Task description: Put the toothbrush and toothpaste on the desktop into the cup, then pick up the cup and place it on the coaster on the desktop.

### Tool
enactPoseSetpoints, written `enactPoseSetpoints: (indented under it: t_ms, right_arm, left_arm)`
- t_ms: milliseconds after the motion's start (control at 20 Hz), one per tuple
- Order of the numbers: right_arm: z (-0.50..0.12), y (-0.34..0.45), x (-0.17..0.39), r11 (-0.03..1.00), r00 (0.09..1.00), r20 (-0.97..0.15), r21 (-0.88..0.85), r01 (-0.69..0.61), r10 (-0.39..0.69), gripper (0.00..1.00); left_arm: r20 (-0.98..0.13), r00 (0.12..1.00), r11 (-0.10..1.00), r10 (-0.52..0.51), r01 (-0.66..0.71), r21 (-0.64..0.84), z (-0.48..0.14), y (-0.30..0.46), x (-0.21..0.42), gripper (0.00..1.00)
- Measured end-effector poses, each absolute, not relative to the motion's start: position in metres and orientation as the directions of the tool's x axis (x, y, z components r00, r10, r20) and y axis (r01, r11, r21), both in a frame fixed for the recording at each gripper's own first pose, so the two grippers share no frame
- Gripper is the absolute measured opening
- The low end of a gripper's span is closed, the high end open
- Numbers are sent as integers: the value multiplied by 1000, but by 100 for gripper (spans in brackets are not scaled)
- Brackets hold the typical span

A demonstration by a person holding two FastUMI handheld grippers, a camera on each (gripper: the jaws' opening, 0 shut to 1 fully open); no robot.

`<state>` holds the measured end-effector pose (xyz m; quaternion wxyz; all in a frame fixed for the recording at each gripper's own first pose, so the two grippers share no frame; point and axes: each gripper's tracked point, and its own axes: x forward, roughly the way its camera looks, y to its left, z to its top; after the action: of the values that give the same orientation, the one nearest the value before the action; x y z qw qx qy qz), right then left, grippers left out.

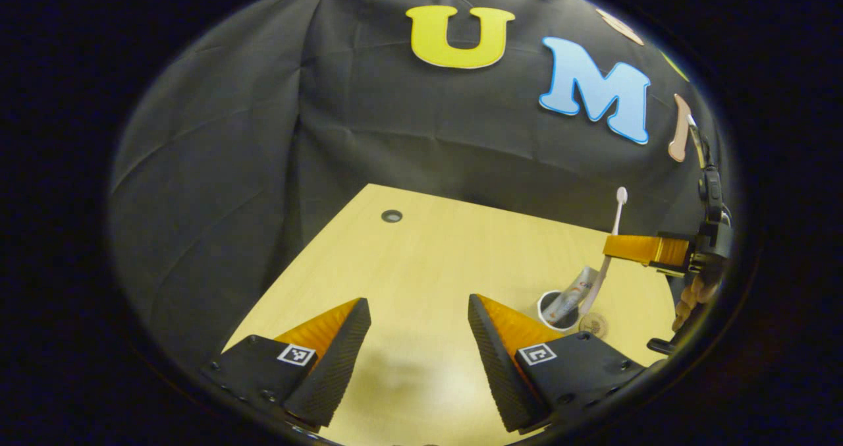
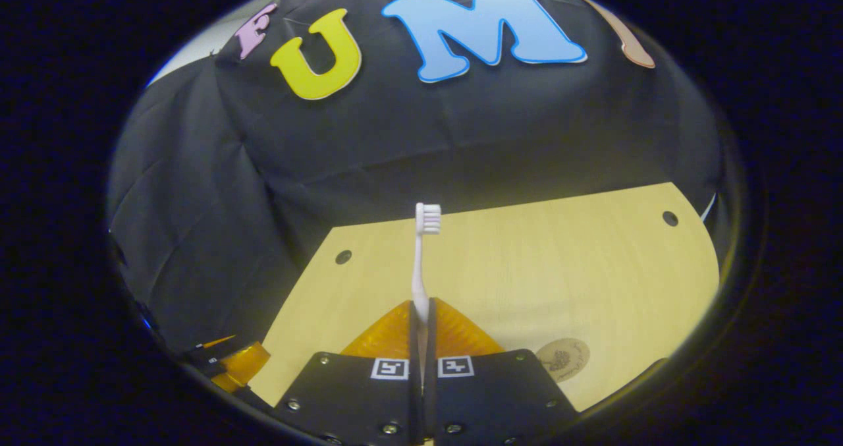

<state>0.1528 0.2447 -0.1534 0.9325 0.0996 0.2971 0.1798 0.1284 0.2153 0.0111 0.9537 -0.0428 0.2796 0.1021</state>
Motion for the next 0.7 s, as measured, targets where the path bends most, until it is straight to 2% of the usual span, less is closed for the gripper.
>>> enactPoseSetpoints:
  t_ms: [350, 400, 450, 650, 700]
  right_arm:
    - [-164, 258, 148, 936, 849, -401, 78, -343, 345, 3]
    - [-164, 261, 147, 937, 860, -381, 56, -346, 340, 2]
    - [-164, 262, 146, 935, 869, -357, 38, -352, 341, 3]
    - [-169, 265, 142, 929, 880, -318, 6, -371, 354, 4]
    - [-172, 264, 143, 928, 877, -320, 18, -372, 358, 10]
  left_arm:
    - [-575, 786, 965, 230, -262, 27, 4, 251, 87, 96]
    - [-576, 783, 964, 234, -265, 31, 2, 254, 84, 100]
    - [-578, 781, 963, 237, -267, 34, 2, 254, 82, 96]
    - [-590, 771, 966, 239, -252, 62, -4, 248, 73, 96]
    - [-591, 770, 967, 240, -246, 72, -5, 245, 72, 96]
